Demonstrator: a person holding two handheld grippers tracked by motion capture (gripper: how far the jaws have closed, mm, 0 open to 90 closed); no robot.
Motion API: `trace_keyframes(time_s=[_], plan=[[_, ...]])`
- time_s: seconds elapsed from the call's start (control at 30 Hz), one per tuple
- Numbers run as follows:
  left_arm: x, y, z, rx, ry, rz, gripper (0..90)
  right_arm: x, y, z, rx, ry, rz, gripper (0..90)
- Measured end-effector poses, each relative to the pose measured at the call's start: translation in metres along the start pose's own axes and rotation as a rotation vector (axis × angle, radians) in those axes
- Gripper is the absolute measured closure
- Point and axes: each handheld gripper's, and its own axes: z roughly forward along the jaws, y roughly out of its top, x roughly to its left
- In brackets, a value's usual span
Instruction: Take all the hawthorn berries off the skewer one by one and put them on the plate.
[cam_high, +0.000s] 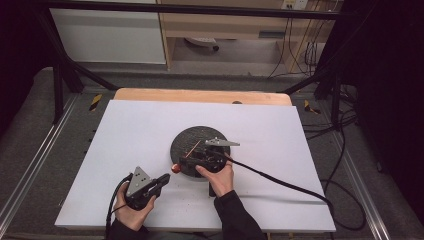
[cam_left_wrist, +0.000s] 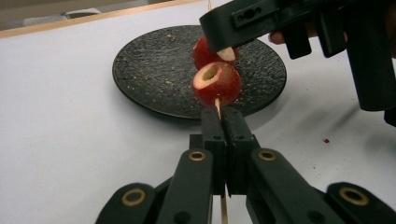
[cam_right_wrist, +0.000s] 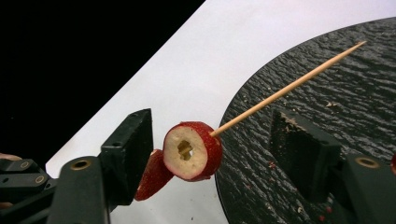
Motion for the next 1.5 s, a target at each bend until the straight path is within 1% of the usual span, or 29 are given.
trace_keyframes(time_s=[0.13,0.2,0.3,0.4,0.53,0.57,0.63,0.87,1.1,1.23,1.37,1.5], plan=[[-0.001,0.000,0.000,-0.002,-0.004,0.003,88.5,0.000,-0.001,0.001,0.008,0.012,0.020,38.4],[-0.002,0.000,0.001,-0.002,-0.004,0.004,88.5,0.000,-0.001,0.002,0.018,0.024,0.034,40.5],[-0.002,0.000,0.001,0.000,-0.005,0.003,88.5,0.000,-0.002,0.002,0.035,0.041,0.052,46.4],[-0.002,0.000,0.001,0.001,-0.006,0.003,88.5,0.001,-0.001,0.001,0.046,0.049,0.061,51.6],[-0.002,0.000,0.001,0.004,-0.009,0.006,88.5,0.001,-0.001,0.000,0.058,0.056,0.074,55.3],[-0.002,0.000,0.001,0.003,-0.009,0.006,88.5,0.001,0.000,0.000,0.060,0.055,0.072,57.8],[-0.002,0.000,0.001,0.002,-0.009,0.005,88.5,0.000,0.000,-0.001,0.065,0.056,0.070,59.5],[-0.002,0.000,0.001,-0.003,-0.010,0.008,88.5,0.000,0.002,-0.001,0.070,0.065,0.073,60.4],[-0.003,0.001,-0.001,-0.018,-0.009,0.008,88.5,0.000,0.006,-0.004,0.064,0.071,0.074,60.6],[-0.002,0.002,-0.003,-0.022,-0.009,0.008,88.5,-0.001,0.009,-0.005,0.047,0.053,0.063,60.6],[-0.002,0.003,-0.005,-0.029,-0.009,0.009,88.5,-0.001,0.013,-0.007,0.034,0.049,0.064,60.6],[-0.002,0.003,-0.006,-0.032,-0.010,0.007,88.5,-0.003,0.017,-0.009,0.028,0.039,0.054,60.6]])
